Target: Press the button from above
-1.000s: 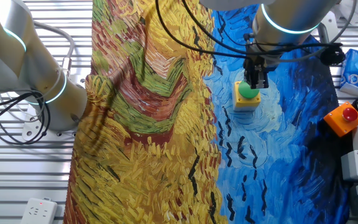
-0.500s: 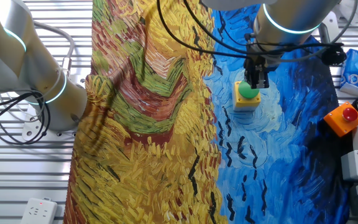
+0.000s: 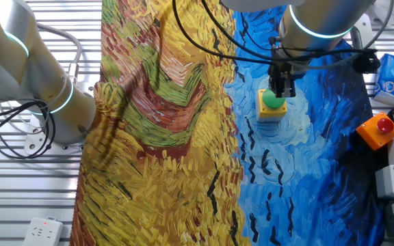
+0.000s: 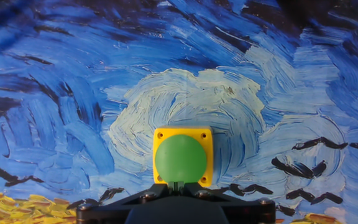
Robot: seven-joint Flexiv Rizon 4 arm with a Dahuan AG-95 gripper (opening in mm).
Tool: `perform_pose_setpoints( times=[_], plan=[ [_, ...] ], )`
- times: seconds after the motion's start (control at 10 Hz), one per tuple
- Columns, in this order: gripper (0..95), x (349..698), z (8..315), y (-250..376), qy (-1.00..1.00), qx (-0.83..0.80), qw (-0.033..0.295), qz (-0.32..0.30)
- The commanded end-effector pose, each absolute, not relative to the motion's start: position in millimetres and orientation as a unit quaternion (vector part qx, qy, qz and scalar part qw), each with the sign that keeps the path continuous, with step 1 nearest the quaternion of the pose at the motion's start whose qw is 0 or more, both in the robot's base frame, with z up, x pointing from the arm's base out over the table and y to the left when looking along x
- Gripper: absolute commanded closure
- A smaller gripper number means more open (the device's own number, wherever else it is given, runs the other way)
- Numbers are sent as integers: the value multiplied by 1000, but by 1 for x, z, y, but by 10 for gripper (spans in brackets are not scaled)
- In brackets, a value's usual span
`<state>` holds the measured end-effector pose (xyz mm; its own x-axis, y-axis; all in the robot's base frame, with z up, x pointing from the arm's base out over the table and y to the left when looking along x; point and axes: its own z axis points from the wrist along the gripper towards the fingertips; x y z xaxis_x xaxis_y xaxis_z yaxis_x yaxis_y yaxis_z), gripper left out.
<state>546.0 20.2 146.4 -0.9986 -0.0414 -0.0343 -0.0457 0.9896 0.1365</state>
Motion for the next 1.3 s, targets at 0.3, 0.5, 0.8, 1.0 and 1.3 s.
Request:
perform_pose_setpoints(
  times=[0.3,0.5,0.8,1.0,1.3],
  plan=[
    [950,544,130,19,998,-21,16,63],
    [950,544,118,20,998,-26,18,62],
    [950,544,114,20,998,-28,18,61],
    [950,544,111,20,998,-28,18,60],
    [950,544,107,20,998,-30,19,60]
  ],
)
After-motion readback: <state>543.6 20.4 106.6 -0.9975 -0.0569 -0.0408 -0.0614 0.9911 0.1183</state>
